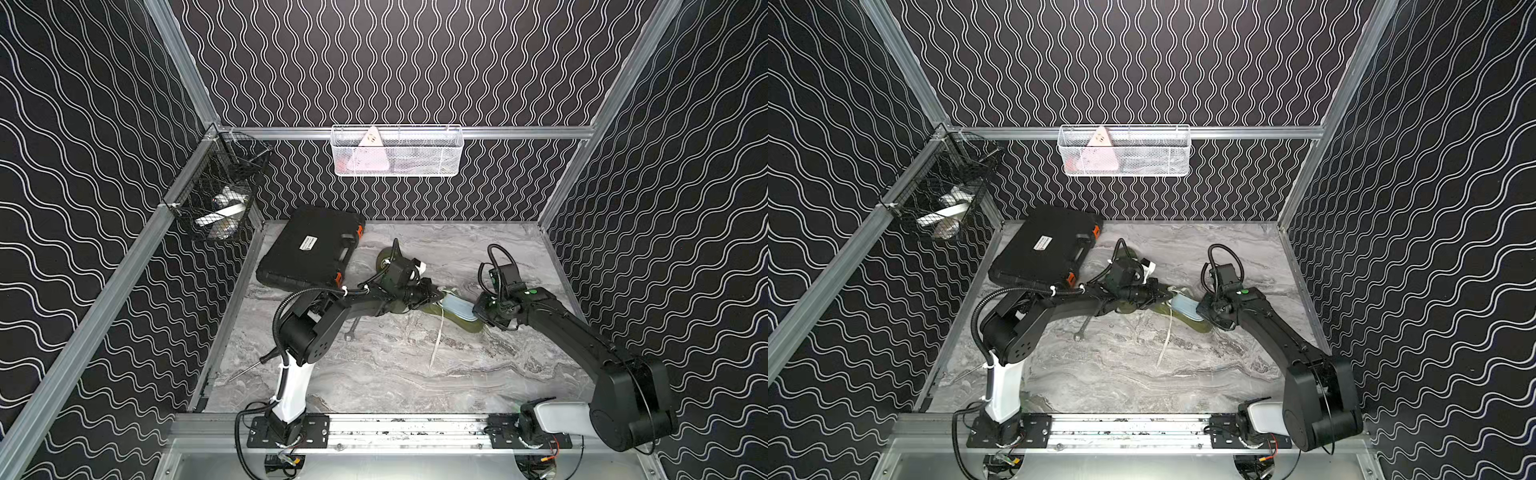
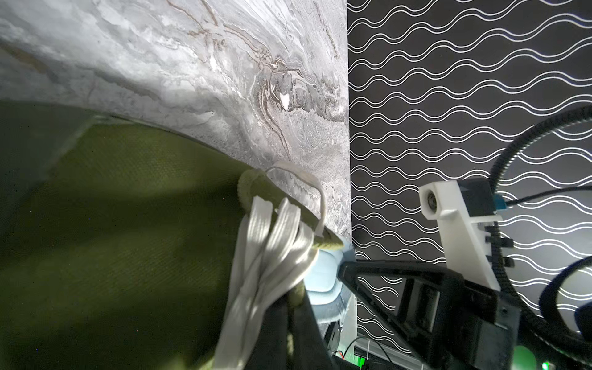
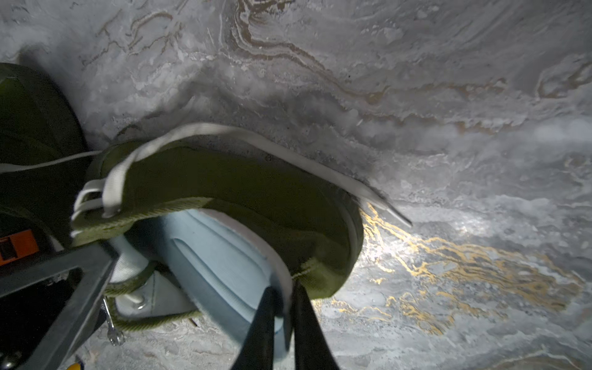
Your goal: Insert the insole into the shoe
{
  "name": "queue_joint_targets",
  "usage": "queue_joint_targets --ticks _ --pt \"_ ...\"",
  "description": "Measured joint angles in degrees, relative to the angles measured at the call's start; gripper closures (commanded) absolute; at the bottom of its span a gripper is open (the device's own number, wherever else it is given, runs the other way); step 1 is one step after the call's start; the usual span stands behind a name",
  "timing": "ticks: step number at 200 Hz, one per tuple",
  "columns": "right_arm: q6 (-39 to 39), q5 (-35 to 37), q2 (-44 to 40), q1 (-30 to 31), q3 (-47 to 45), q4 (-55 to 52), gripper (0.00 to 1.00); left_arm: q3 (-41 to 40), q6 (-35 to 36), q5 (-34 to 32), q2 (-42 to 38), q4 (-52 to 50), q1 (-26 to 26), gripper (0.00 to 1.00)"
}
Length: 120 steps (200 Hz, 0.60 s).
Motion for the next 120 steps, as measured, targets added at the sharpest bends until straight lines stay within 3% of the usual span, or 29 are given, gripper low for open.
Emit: queue_joint_targets --ticks 18,120 --pt "0.0 -0.3 0.7 0.0 0.0 0.6 1.0 0.0 -0.1 0.0 0.1 0.2 0.0 1.0" --pt "-5.6 -0.4 8.8 1.6 4.4 0.2 1.0 0.2 -1.1 0.3 1.2 1.1 -0.1 1.0"
